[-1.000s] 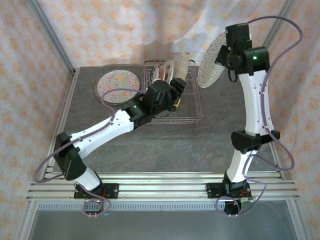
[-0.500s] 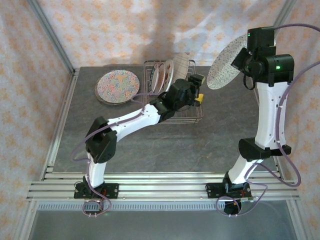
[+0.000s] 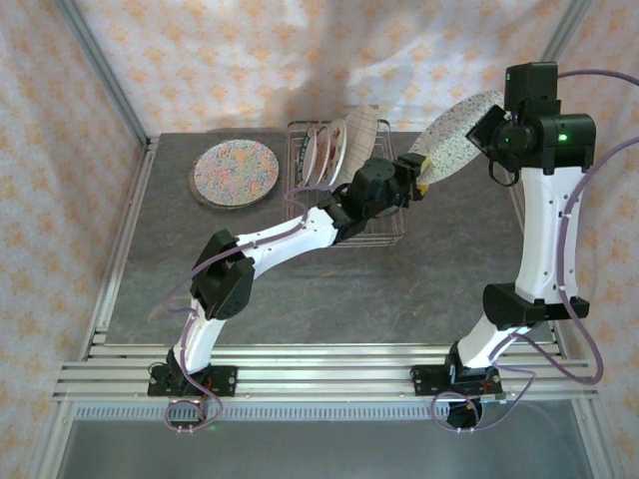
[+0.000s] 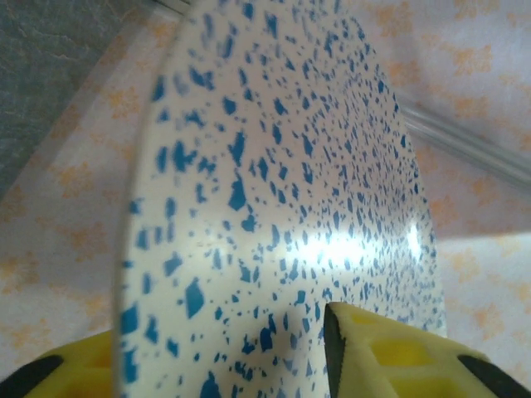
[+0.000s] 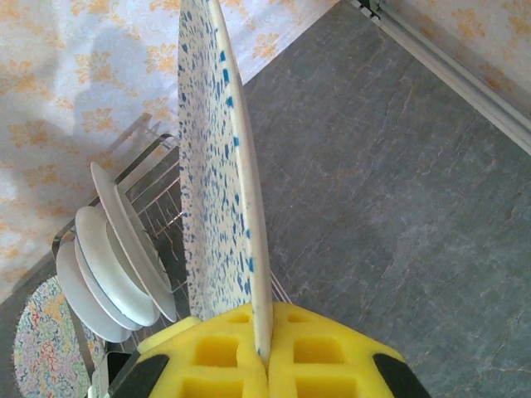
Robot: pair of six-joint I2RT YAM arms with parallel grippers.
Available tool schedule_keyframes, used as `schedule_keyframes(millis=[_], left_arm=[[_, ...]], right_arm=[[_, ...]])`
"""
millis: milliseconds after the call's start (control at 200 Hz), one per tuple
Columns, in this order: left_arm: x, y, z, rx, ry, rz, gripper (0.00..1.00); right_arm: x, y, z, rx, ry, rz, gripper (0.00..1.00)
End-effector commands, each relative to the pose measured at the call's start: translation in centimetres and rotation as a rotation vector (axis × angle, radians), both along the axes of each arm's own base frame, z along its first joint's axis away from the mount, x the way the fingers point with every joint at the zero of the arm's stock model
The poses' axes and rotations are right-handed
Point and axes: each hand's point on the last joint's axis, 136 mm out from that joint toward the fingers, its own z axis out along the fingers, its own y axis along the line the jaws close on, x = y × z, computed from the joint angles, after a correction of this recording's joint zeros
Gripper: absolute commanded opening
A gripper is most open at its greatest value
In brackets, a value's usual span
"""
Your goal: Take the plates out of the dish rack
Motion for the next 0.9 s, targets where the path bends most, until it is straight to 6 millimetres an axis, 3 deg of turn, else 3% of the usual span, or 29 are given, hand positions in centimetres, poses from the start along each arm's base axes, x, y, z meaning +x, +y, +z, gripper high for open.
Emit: schedule_keyframes(millis=[0, 365, 480, 651, 891], left_arm=[[0.0, 0.1, 2.1, -0.062, -0.04, 0.001, 0.3], [0.5, 1.3, 2.8, -0.068, -0.064, 0.007, 0.0], [0.6, 1.6, 3.7, -0.07, -0.099, -0.001, 0.0], [0.6, 2.4, 6.2, -0.053, -0.203, -0.012, 0.0], [0.5, 4.6, 9.1, -0.03, -0.358, -0.016, 0.0]], right_arm=[[-0.2, 0.0, 2.4, 0.06, -0.113, -0.014, 0.0], [-1.2, -0.7, 1.0, 0.087, -0.099, -0.05, 0.0], [-1.9, -1.0, 0.8, 0.083, -0.1, -0.073, 0.0], [-2.7, -1.0, 0.8, 0.093, -0.116, -0.077, 0.36], [-4.0, -0.8, 3.0, 0.083, -0.233, -0.046, 0.71]])
